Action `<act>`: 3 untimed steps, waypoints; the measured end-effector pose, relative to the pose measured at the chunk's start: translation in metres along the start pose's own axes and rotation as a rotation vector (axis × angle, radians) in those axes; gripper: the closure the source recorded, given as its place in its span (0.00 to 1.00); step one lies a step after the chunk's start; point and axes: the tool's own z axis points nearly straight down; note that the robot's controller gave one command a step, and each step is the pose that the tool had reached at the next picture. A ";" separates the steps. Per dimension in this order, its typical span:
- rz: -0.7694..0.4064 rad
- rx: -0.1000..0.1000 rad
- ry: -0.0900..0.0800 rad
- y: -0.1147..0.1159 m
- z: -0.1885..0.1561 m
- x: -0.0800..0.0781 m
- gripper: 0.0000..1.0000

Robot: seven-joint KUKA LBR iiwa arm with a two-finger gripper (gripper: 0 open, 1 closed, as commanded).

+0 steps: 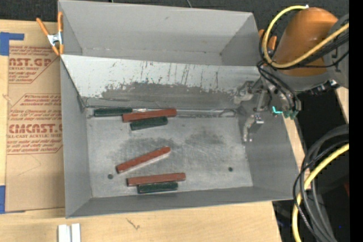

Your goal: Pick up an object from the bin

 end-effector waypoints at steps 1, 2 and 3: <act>-0.001 0.001 -0.008 0.000 -0.005 -0.002 0.00; 0.059 0.000 -0.009 0.054 0.027 0.024 0.00; 0.108 -0.002 -0.001 0.087 0.030 0.025 0.00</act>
Offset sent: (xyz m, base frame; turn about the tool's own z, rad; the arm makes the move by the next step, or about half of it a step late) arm -0.0295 0.0675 -0.0335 0.0670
